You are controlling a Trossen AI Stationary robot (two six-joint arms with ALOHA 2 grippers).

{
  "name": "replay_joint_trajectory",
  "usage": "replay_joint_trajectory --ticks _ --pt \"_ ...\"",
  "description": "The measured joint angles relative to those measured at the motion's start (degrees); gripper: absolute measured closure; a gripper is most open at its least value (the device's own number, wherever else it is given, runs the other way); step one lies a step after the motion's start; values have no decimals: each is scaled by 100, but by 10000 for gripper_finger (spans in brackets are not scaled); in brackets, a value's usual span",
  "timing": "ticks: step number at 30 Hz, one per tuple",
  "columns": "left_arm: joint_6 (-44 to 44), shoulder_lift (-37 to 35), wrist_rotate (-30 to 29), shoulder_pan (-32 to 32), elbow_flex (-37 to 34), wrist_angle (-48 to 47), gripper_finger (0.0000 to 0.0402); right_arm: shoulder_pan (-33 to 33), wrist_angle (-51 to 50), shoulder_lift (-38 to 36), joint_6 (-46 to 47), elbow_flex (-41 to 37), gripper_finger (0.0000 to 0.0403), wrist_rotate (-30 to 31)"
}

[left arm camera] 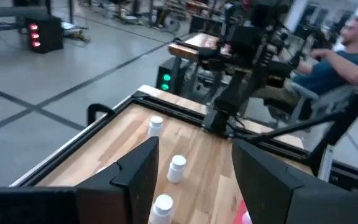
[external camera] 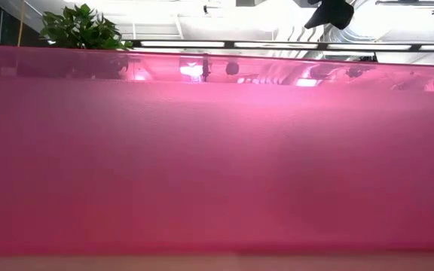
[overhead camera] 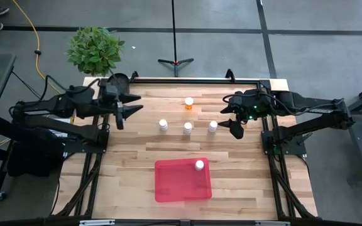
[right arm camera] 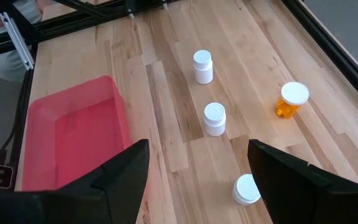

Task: Pick and place pill bottles into a basket
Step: Put the white medicine bottle into the red container

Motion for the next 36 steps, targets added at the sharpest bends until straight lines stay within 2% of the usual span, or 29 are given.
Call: replay_joint_trajectory --ticks 10,21,29,36 --pt "-521 -1252 -306 0 -1050 131 165 0 15 -338 -145 0 139 -115" --pt "-744 -2025 -473 0 -1623 108 165 0 -44 -1764 -33 0 139 659" --pt "-852 -2573 -678 0 -2039 105 165 -2 -982 -2140 128 2 139 1304" --pt "-1178 -3162 -673 0 -2475 99 165 0 -1321 -2515 313 -2 139 1345"
